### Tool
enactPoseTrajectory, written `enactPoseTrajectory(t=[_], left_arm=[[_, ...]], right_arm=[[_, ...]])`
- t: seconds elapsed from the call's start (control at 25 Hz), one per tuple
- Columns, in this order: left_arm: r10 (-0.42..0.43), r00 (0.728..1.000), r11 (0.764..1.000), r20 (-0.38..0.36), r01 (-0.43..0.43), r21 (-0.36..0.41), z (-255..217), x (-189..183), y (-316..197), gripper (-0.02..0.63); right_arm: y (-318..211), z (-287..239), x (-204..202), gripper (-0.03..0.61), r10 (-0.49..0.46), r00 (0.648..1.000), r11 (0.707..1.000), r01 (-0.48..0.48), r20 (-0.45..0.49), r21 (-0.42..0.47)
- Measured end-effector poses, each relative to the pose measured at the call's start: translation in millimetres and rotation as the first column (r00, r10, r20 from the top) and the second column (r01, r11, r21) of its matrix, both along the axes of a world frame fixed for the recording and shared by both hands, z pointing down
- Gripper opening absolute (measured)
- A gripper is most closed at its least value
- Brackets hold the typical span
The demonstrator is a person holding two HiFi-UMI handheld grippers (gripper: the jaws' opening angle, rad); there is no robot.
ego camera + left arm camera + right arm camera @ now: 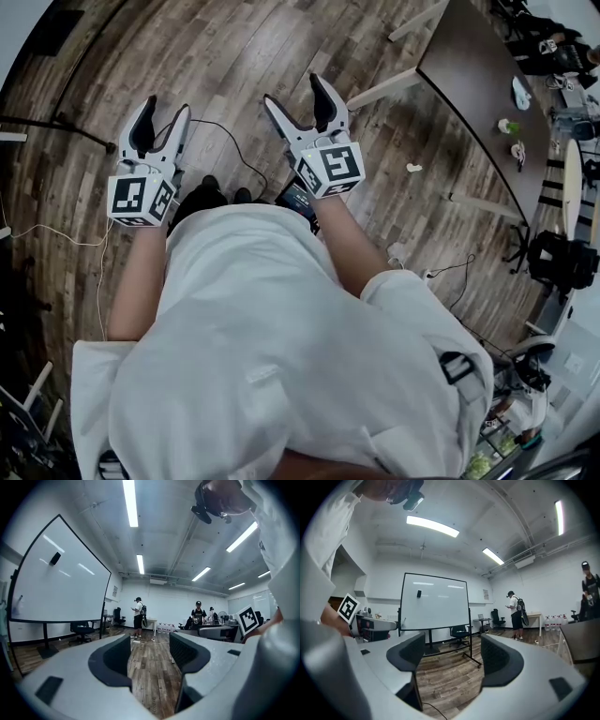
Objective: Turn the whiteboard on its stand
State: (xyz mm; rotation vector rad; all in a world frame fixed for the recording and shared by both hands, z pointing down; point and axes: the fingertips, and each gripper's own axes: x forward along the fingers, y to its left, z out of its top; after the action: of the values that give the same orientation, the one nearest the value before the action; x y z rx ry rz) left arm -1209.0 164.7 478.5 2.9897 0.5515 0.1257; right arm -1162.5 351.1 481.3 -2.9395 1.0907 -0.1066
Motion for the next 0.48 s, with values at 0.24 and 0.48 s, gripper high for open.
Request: enactPoseTrajectory(t=[0.24,0.48], left_arm=[[-0.007,1.000,1.000,0.020,0.007,-0.021,16.0,36.6,-16.1,0.244],[-0.001,1.000,0.998,0.005,0.001,-0.056,22.7,126.6,-37.4,0.244]], right_arm=[[-1.0,13.2,40.1,0.345,0.023,0.999,1.000,-0.023,0.023,-0.011],[-12.5,17.0,120.2,0.345,0.048,0.999,0.998,-0.047,0.023,-0.045]])
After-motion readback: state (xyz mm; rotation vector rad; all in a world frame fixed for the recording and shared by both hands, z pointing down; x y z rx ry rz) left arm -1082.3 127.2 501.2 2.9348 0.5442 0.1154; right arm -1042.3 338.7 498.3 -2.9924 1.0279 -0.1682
